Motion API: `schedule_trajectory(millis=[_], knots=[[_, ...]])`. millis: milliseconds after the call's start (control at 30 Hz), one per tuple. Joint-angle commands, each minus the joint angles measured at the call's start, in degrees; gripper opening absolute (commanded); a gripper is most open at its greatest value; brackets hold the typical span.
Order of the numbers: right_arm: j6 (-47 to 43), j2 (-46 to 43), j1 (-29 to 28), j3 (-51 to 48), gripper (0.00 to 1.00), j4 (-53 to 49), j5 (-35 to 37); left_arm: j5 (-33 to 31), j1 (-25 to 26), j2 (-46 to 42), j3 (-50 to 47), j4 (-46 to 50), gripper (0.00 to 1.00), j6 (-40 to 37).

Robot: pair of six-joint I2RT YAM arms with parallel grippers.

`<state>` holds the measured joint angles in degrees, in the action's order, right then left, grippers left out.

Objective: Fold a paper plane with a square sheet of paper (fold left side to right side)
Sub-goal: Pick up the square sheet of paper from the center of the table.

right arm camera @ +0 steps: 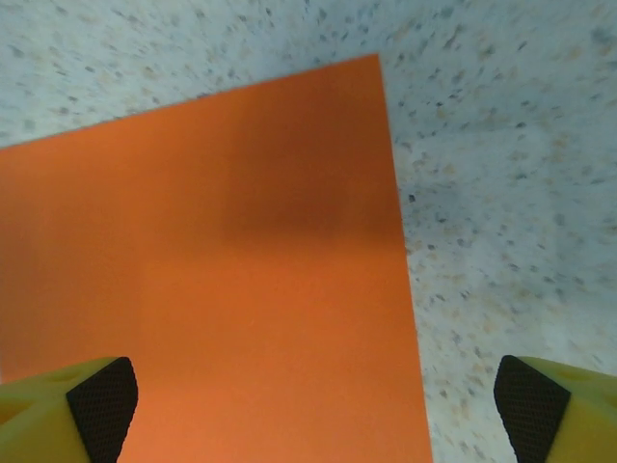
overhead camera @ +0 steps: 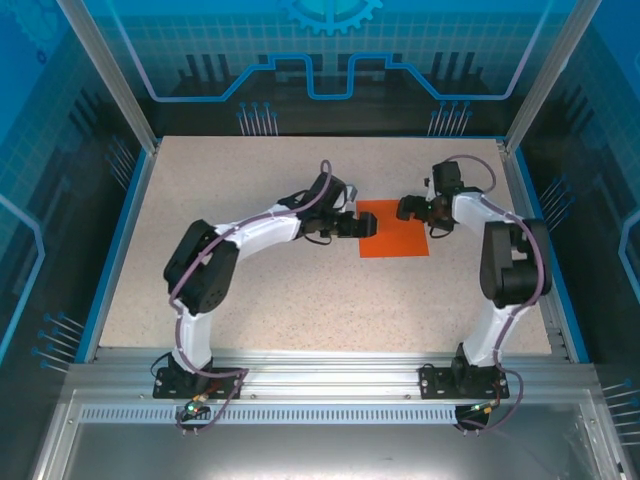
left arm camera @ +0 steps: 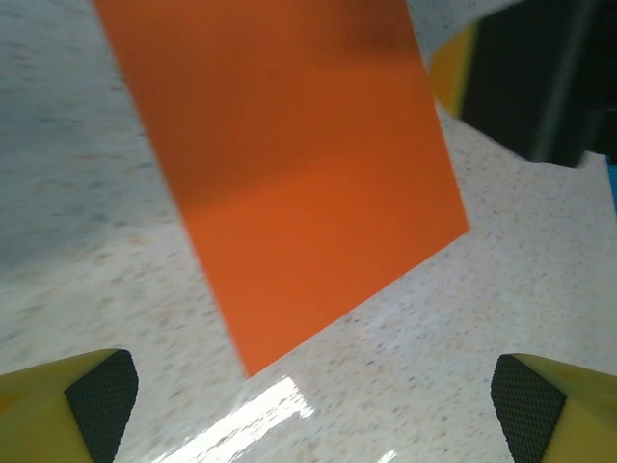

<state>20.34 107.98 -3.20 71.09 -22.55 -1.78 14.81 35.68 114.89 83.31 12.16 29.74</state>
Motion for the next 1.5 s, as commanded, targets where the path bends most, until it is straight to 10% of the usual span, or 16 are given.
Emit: schedule_trajectory(millis=[0, 600, 1033, 1467], knots=[[1.3, 3.4, -1.4, 4.4, 0.99, -3.6, 0.0, 6.3, 0.6, 4.0, 4.2, 0.4, 0.99, 5.1], [3.2, 9.2, -4.8, 9.9, 0.97, -14.3, 4.0, 7.1, 3.6, 16.2, 13.1, 3.7, 0.96, 8.0], [1.2, 7.3, -6.6, 6.8, 0.88, -14.3, -9.8, 6.2, 4.2, 18.5, 13.6, 5.2, 0.95, 8.2], [-1.3, 3.2, -5.4, 4.1, 0.45, -13.2, -13.9, 5.8, 4.1, 13.6, 11.6, 4.5, 0.95, 5.9]])
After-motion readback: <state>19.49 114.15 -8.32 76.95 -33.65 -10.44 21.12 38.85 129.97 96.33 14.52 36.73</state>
